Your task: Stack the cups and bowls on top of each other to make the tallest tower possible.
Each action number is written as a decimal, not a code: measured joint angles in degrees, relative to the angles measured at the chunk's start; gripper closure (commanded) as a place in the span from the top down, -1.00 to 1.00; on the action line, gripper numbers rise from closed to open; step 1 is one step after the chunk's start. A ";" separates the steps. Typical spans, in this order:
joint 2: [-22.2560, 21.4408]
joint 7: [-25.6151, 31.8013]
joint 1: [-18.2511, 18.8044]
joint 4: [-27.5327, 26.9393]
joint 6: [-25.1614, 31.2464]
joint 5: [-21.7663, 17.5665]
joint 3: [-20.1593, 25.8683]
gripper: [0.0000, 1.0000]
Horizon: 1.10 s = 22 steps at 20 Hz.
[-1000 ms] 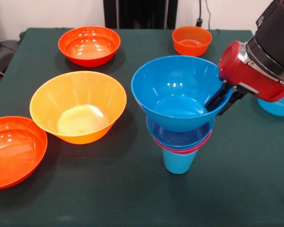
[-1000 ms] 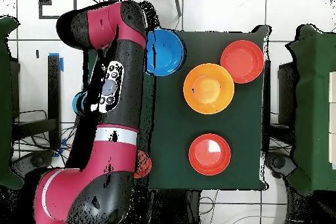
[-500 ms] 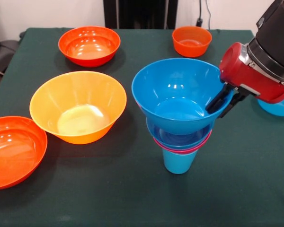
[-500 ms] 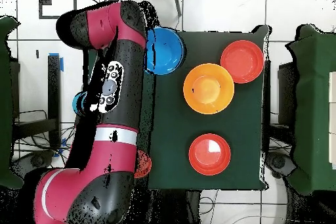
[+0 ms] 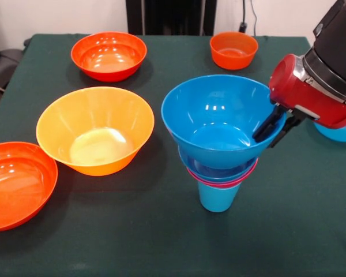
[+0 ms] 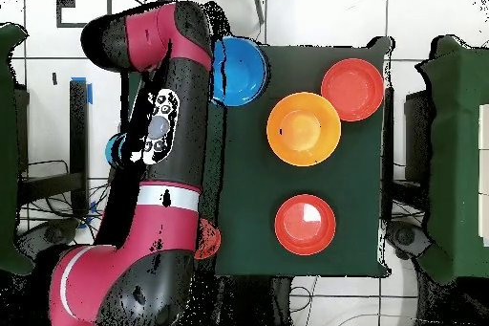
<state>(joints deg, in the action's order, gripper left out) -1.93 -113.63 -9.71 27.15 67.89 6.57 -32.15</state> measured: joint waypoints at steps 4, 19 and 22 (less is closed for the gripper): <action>0.00 0.00 0.00 0.00 -1.10 0.00 0.00 -1.00; -0.25 0.00 -0.14 1.14 -1.91 0.01 0.00 -1.00; -0.71 0.00 -0.37 2.62 -1.92 0.00 0.01 -1.00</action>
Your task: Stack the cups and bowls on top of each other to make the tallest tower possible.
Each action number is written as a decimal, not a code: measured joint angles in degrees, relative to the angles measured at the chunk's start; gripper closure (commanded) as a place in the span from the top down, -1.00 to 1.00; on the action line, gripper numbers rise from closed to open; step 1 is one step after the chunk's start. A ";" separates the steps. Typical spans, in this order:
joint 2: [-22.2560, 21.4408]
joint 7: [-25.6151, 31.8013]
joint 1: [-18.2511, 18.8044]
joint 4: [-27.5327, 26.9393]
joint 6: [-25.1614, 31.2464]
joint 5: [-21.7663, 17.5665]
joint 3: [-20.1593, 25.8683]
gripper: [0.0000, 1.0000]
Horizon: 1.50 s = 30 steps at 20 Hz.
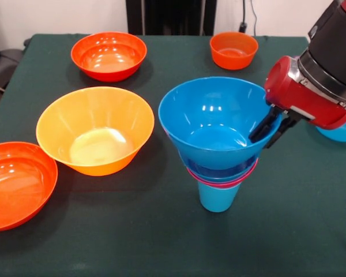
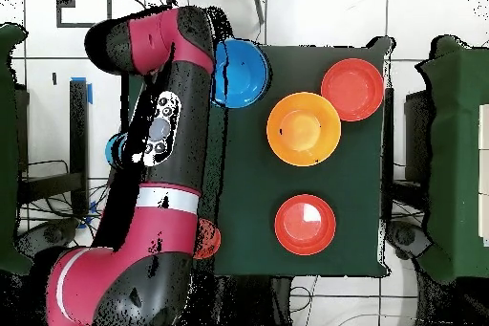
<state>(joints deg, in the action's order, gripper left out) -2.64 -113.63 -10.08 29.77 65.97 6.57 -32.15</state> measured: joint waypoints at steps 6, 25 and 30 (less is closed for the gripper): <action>-0.28 0.00 -0.32 2.07 -0.69 0.01 0.01 -1.00; -1.04 0.00 -0.38 4.17 -4.94 0.70 0.12 -1.00; -1.09 0.00 -0.41 4.31 -4.94 1.43 0.12 -1.00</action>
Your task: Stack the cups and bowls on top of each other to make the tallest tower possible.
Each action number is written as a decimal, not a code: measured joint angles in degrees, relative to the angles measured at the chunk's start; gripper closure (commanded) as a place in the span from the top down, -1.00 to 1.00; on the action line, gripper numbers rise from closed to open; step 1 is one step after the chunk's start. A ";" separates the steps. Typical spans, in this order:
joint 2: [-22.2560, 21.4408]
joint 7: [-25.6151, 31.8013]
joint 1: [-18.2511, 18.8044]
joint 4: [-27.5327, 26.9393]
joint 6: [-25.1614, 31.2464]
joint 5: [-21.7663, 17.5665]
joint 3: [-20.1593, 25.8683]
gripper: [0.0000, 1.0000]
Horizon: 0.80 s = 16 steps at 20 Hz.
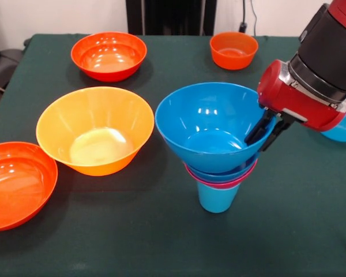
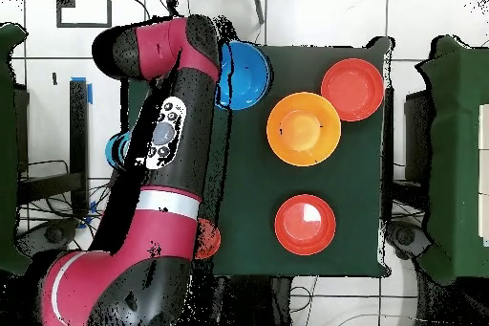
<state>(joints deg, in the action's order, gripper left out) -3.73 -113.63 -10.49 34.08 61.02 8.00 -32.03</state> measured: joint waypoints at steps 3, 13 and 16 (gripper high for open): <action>0.00 0.00 -0.05 0.00 0.00 0.31 0.00 -1.00; -0.12 0.00 -0.15 0.22 0.00 0.40 0.00 -1.00; -0.25 0.00 -0.18 0.30 0.00 0.41 -0.01 1.00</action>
